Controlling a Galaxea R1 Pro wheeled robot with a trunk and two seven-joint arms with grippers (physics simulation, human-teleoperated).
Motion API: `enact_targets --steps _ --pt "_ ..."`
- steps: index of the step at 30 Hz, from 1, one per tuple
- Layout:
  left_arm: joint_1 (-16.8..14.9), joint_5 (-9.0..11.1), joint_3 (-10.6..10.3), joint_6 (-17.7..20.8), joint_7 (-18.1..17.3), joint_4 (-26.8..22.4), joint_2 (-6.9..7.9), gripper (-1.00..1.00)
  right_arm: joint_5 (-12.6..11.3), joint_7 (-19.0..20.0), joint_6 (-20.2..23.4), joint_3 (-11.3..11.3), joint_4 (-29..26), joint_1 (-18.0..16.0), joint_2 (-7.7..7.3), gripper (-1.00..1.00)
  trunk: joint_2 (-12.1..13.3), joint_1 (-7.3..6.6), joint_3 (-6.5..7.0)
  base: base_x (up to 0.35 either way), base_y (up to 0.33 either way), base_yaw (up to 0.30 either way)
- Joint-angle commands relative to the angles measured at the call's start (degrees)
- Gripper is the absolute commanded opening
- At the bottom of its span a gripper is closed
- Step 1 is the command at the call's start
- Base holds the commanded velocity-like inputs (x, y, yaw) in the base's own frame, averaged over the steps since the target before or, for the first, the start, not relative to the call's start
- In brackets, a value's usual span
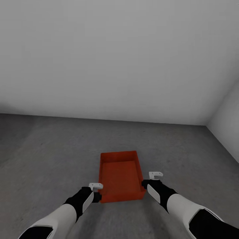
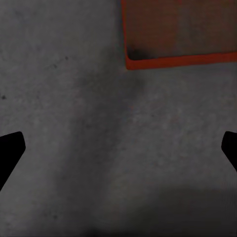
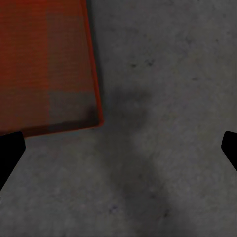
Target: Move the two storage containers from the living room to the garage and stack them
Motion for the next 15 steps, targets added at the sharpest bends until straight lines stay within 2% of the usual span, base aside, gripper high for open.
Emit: enact_targets --steps 1,7,12,15 --pt "0.0 0.13 0.0 0.31 0.22 -0.07 -0.02 1.0 -0.35 -0.4 0.32 0.48 -0.09 -0.03 -0.02 1.0 -0.02 -0.01 -0.05 0.0 0.0 0.0" --pt "0.0 0.22 0.0 0.28 0.21 0.18 -0.05 1.0 -0.14 -0.22 -0.21 0.48 2.71 -0.03 -0.81 1.0 -0.02 -0.01 -0.05 0.0 0.0 0.0" --pt "0.0 0.51 0.0 0.28 0.25 0.34 -0.07 1.0 -0.26 0.01 -2.92 0.48 3.95 -0.03 -0.93 1.0 -0.02 -0.01 -0.05 0.0 0.0 0.0" --pt "0.0 1.53 0.04 0.21 0.24 2.37 0.03 1.0 -0.25 0.08 -3.25 0.48 6.2 -0.01 -0.84 1.0 -0.02 -0.01 -0.05 0.0 0.0 0.0"
